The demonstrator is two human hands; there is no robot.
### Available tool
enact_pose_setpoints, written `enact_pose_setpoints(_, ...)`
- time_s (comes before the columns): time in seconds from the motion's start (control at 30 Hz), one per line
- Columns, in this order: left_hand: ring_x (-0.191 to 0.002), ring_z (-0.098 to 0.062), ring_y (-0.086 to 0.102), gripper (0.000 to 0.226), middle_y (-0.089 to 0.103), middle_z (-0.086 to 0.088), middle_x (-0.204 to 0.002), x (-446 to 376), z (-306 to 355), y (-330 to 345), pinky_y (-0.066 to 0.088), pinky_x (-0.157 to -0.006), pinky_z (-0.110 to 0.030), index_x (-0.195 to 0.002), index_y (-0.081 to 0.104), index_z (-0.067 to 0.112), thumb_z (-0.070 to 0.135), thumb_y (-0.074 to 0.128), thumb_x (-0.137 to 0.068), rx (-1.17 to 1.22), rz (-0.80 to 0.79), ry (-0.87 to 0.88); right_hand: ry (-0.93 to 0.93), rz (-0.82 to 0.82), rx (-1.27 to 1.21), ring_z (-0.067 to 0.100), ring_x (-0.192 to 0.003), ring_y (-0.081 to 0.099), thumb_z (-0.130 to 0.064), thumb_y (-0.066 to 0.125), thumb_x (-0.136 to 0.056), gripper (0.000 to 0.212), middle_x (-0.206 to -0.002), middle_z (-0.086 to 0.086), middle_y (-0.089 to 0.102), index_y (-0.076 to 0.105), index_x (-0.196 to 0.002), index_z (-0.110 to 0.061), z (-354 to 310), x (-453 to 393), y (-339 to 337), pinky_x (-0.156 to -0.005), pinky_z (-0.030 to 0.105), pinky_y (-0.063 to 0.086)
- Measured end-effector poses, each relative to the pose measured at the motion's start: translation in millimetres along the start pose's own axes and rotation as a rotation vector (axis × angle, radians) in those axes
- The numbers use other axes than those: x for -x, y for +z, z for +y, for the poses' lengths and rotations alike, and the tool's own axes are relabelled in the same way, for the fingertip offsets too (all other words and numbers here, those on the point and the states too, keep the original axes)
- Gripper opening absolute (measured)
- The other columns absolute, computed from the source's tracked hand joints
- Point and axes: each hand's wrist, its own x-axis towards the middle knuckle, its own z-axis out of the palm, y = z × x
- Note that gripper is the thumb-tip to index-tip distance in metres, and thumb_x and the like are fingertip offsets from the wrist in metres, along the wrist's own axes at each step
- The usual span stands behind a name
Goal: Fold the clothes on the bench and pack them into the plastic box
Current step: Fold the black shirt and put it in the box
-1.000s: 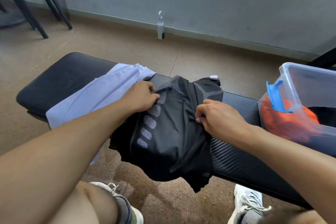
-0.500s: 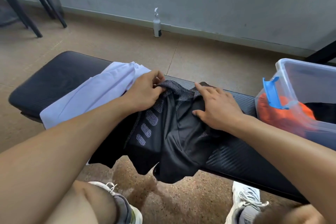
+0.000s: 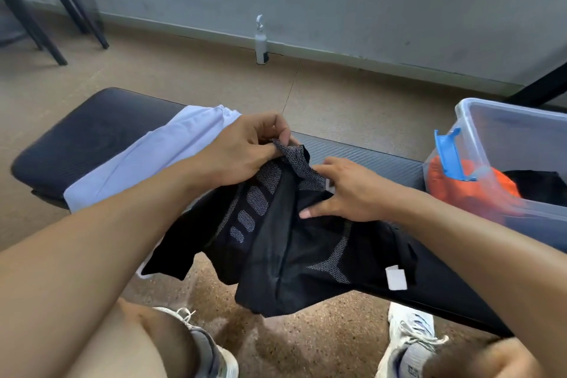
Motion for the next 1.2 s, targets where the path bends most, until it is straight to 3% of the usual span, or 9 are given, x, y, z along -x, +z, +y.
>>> enact_pose_setpoints(0.13, -0.08, -0.013, 0.061, 0.029, 0.072, -0.004, -0.092, 2, 0, -7, 0.049, -0.077, -0.029, -0.09, 0.057, 0.02, -0.009, 0.056, -0.094, -0.01, 0.091, -0.019, -0.113, 0.181, -0.131, 0.009, -0.083, 0.059, -0.033, 0.077, -0.082, 0.017, -0.082, -0.012, 0.065, 0.061, -0.08, -0.026, 3, -1, 2, -0.076, 0.029, 0.045)
enact_pose_setpoints(0.27, -0.083, -0.017, 0.065, 0.009, 0.075, -0.008, -0.096, 4, -14, -17, 0.052, -0.086, -0.042, -0.095, 0.063, 0.024, 0.016, 0.063, -0.098, -0.029, 0.15, -0.211, 0.014, 0.364, -0.348, 0.012, -0.064, 0.05, -0.017, 0.073, -0.084, 0.02, -0.064, -0.005, 0.056, 0.057, -0.076, -0.01, -1, 1, -14, -0.062, 0.033, 0.041)
enact_pose_setpoints(0.37, -0.086, -0.013, 0.069, 0.011, 0.075, 0.0, -0.095, 12, -15, -16, 0.054, -0.086, -0.029, -0.097, 0.068, 0.022, 0.032, 0.071, -0.091, -0.027, -0.057, -0.363, 0.068, 0.523, -0.337, 0.012, -0.06, 0.048, -0.014, 0.072, -0.082, 0.017, -0.063, -0.006, 0.055, 0.056, -0.076, -0.014, -8, 4, -36, -0.058, 0.03, 0.04)
enact_pose_setpoints(0.47, -0.077, -0.004, 0.069, 0.009, 0.075, 0.01, -0.086, 19, -7, -8, 0.052, -0.071, -0.016, -0.094, 0.07, 0.021, 0.022, 0.077, -0.087, -0.062, -0.224, -0.341, 0.118, 0.521, -0.2, 0.013, -0.058, 0.047, -0.009, 0.062, -0.08, 0.013, -0.066, -0.006, 0.055, 0.054, -0.077, -0.019, -18, 9, -72, -0.049, 0.02, 0.036)
enact_pose_setpoints(0.67, -0.07, -0.001, 0.066, 0.012, 0.074, 0.011, -0.078, 9, -10, 5, 0.046, -0.059, -0.008, -0.093, 0.074, 0.017, 0.009, 0.073, -0.084, -0.205, -0.043, -0.316, 0.246, 0.577, 0.015, 0.03, -0.091, 0.053, -0.008, 0.05, -0.081, 0.023, -0.099, 0.003, 0.058, 0.057, -0.095, -0.025, -27, -9, -141, -0.078, 0.032, 0.047)
enact_pose_setpoints(0.83, -0.069, -0.02, 0.064, 0.011, 0.072, -0.003, -0.08, 5, -27, -1, 0.051, -0.063, -0.03, -0.088, 0.07, 0.007, 0.016, 0.072, -0.081, -0.329, -0.053, -0.416, 0.431, 0.659, 0.202, 0.036, -0.102, 0.057, -0.012, 0.052, -0.088, 0.031, -0.106, 0.007, 0.056, 0.059, -0.116, -0.023, -14, -15, -180, -0.085, 0.038, 0.043)
enact_pose_setpoints(0.93, -0.057, -0.018, 0.057, 0.017, 0.071, -0.013, -0.076, 10, -38, -6, 0.049, -0.056, -0.028, -0.081, 0.071, 0.007, 0.023, 0.067, -0.085, -0.465, -0.152, -0.532, 0.512, 0.675, 0.301, 0.039, -0.108, 0.059, -0.013, 0.053, -0.089, 0.031, -0.118, 0.016, 0.062, 0.058, -0.119, -0.02, -4, -17, -187, -0.092, 0.042, 0.045)
enact_pose_setpoints(1.07, -0.082, -0.022, 0.059, 0.029, 0.067, -0.008, -0.085, 9, -34, -19, 0.04, -0.065, -0.031, -0.08, 0.067, 0.008, 0.024, 0.051, -0.098, -0.544, 0.112, -0.471, 0.575, 0.584, 0.511, 0.037, -0.098, 0.063, -0.017, 0.057, -0.088, 0.027, -0.104, 0.015, 0.063, 0.063, -0.114, -0.016, -11, -22, -178, -0.081, 0.039, 0.045)
enact_pose_setpoints(1.2, -0.091, -0.022, 0.058, 0.031, 0.068, -0.006, -0.095, 5, -31, -27, 0.04, -0.07, -0.032, -0.095, 0.071, 0.008, 0.027, 0.047, -0.102, -0.296, 0.405, -0.484, 0.495, 0.312, 0.5, 0.029, -0.081, 0.06, -0.03, 0.065, -0.082, 0.027, -0.092, 0.007, 0.065, 0.067, -0.103, -0.014, -55, -23, -145, -0.071, 0.031, 0.043)
